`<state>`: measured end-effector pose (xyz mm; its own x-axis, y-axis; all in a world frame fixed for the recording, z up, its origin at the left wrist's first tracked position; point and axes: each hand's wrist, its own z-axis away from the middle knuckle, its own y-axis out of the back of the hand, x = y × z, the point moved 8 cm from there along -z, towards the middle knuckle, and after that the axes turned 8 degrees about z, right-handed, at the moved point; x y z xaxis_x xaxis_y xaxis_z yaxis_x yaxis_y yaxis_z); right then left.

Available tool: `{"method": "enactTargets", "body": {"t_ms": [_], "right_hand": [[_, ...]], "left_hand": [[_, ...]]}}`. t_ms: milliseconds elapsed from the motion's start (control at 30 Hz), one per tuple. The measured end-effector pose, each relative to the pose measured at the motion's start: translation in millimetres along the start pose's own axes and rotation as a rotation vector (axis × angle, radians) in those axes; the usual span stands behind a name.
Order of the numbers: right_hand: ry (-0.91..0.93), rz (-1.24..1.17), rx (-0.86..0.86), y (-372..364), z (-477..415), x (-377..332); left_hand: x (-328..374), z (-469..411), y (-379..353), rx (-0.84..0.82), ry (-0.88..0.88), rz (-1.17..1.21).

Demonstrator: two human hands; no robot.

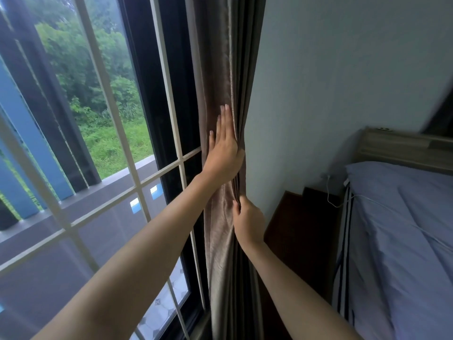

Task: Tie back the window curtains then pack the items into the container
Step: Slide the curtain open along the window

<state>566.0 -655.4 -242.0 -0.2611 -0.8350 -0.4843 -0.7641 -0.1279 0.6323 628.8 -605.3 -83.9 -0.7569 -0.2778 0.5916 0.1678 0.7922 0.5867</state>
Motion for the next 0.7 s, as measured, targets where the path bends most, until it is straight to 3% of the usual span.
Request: {"method": "enactTargets", "body": {"t_ms": [700], "right_hand": [[0.039,-0.015,0.028,5,16,1]], "left_hand": [[7,11,2,0.000,-0.004,0.019]]}}
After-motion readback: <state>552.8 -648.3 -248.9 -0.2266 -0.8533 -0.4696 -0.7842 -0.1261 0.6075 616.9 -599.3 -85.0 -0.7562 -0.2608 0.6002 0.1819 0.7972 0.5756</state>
